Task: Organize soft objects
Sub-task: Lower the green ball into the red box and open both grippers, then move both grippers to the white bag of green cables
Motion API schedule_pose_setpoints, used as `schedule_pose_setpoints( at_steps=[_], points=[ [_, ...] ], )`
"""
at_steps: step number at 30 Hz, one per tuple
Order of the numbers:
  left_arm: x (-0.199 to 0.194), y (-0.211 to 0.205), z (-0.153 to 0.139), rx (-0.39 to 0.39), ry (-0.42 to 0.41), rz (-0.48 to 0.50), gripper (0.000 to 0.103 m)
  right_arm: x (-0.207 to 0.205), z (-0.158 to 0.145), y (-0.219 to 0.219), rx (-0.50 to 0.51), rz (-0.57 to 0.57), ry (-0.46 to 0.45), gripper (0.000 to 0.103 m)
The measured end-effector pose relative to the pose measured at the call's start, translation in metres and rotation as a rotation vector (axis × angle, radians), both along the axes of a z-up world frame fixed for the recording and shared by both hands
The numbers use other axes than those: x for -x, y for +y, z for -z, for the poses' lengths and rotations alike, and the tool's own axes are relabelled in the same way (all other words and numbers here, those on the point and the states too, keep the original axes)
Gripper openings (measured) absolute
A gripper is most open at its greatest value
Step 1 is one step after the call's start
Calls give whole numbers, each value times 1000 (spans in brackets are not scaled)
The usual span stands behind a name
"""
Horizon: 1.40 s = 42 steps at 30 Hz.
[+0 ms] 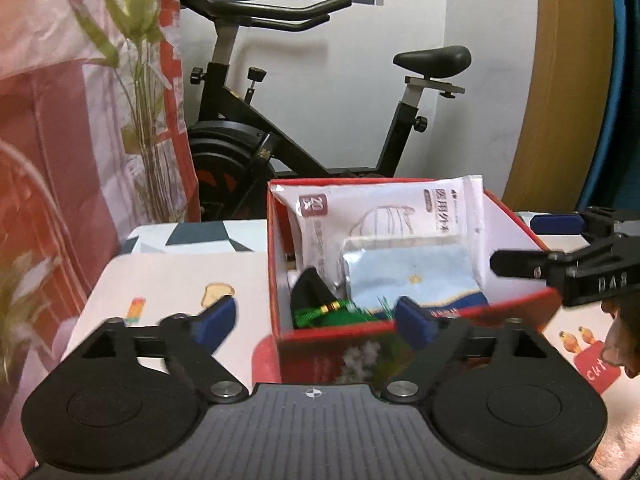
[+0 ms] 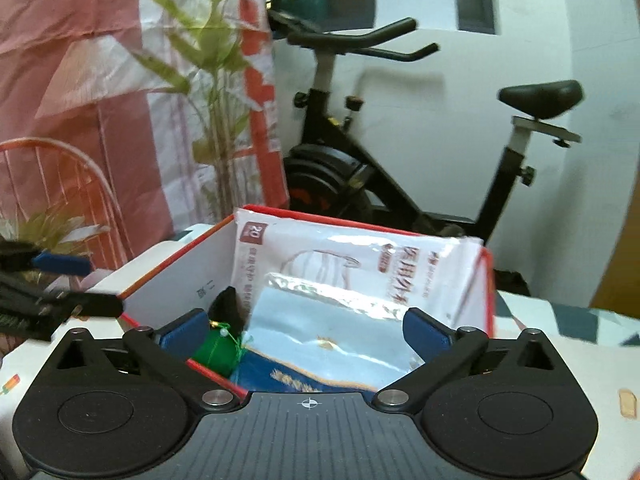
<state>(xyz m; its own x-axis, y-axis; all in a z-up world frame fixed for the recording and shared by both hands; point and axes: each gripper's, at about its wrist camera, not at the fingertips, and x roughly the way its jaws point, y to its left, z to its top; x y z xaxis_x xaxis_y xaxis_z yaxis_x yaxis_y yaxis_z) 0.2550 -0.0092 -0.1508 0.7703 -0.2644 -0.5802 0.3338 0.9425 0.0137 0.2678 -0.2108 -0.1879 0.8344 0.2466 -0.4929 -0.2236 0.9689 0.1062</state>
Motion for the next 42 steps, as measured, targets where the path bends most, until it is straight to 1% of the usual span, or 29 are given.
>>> schedule_pose_setpoints(
  at_steps=[3, 6, 10, 12, 14, 17, 19, 22, 25, 27, 29, 31, 34, 37, 39, 40, 42],
  points=[
    [18, 0, 6, -2, 1, -13, 94, 17, 0, -10, -17, 33, -2, 103],
    [32, 1, 16, 16, 32, -19, 95, 33, 3, -16, -35, 48, -6, 103],
    [47, 1, 35, 31, 88, -30, 95, 57, 10, -19, -49, 37, -15, 103],
    [53, 0, 44, 27, 107, -38, 95, 69, 15, -18, -66, 22, -12, 103],
    [57, -1, 52, 22, 123, -50, 95, 79, 22, -16, -64, 19, -1, 102],
    [60, 1, 65, 45, 171, -77, 95, 93, 37, -13, -61, 10, 25, 102],
    [60, 2, 73, 64, 209, -87, 95, 100, 50, -11, -64, 10, 60, 102],
    [60, -1, 84, 52, 248, -89, 95, 106, 70, -8, -80, 4, 127, 102],
    [61, -3, 92, 32, 264, -90, 95, 108, 85, -5, -93, 9, 168, 102],
    [60, -2, 95, 37, 283, -90, 95, 107, 92, -6, -116, 14, 191, 100],
    [59, -2, 97, 36, 295, -96, 95, 106, 97, -6, -144, 9, 211, 96],
    [60, -2, 96, 28, 292, -100, 95, 105, 102, -5, -156, 12, 227, 94],
    [57, -3, 94, 11, 278, -107, 95, 104, 107, -4, -168, 10, 249, 82],
    [56, -3, 94, 22, 286, -88, 94, 100, 111, -4, -184, 1, 269, 80],
    [56, -5, 94, 25, 284, -75, 90, 100, 114, -3, -189, -5, 273, 78],
    [56, -6, 94, 29, 284, -66, 86, 100, 115, -2, -190, -4, 273, 74],
    [55, -6, 94, 43, 291, -55, 81, 97, 117, -2, -202, -12, 280, 72]
  ],
)
